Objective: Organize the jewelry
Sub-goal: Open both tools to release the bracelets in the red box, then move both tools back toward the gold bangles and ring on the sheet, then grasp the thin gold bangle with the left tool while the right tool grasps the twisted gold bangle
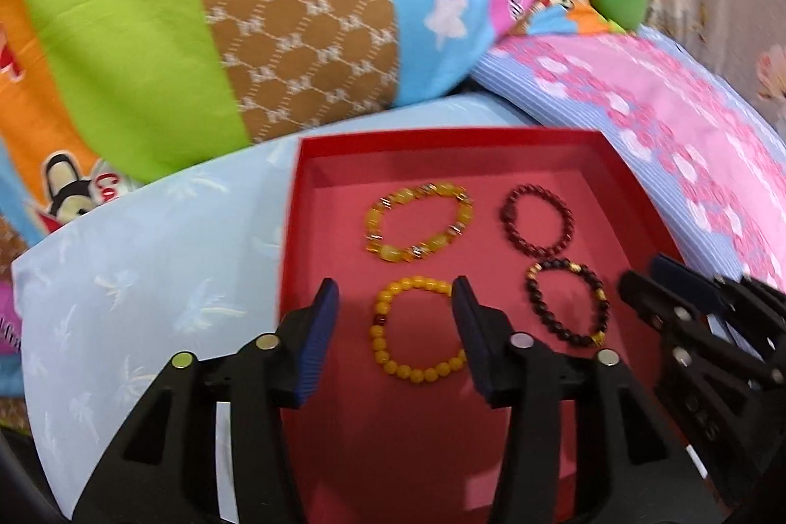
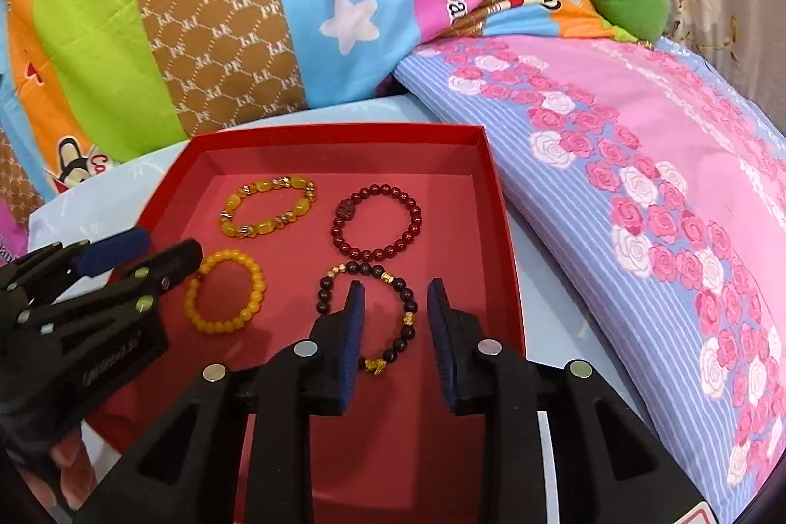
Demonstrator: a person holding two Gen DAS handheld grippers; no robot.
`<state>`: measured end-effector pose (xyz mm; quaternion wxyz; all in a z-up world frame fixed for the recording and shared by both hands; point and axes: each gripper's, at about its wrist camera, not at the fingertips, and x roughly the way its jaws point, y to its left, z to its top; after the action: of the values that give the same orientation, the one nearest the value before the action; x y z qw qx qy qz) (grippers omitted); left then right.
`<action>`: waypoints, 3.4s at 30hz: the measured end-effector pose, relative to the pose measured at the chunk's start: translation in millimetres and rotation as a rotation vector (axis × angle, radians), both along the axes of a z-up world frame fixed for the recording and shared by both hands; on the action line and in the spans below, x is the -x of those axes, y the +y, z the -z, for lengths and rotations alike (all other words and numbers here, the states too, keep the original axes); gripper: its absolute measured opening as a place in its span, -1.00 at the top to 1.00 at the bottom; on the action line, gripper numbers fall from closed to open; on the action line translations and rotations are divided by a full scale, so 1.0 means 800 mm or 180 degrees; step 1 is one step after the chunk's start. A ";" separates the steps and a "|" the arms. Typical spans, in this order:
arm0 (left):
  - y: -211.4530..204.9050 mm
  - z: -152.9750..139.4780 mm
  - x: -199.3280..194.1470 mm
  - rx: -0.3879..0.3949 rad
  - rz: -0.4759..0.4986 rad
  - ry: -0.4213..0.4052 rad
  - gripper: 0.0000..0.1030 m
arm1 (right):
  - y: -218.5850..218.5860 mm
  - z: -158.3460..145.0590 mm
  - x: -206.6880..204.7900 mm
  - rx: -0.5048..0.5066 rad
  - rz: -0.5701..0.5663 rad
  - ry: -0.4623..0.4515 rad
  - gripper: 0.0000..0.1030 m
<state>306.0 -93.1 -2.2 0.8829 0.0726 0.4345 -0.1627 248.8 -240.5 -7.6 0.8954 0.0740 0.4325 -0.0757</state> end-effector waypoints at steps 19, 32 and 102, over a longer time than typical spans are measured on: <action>0.065 0.003 0.179 -0.0151 -0.0431 -0.0437 0.07 | 0.054 -0.005 0.177 -0.0146 -0.0126 -0.0370 0.35; 0.093 0.010 0.264 -0.0153 -0.0452 -0.0450 0.07 | 0.059 0.025 0.254 -0.0213 -0.0081 -0.0225 0.35; 0.081 0.055 0.191 0.0048 -0.0327 0.0046 -0.46 | 0.070 0.054 0.189 -0.0155 -0.0101 0.0021 -0.10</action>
<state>153.4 -28.2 -46.3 0.8874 0.0424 0.4428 -0.1209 97.9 -184.4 -50.8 0.8930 0.0886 0.4383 -0.0513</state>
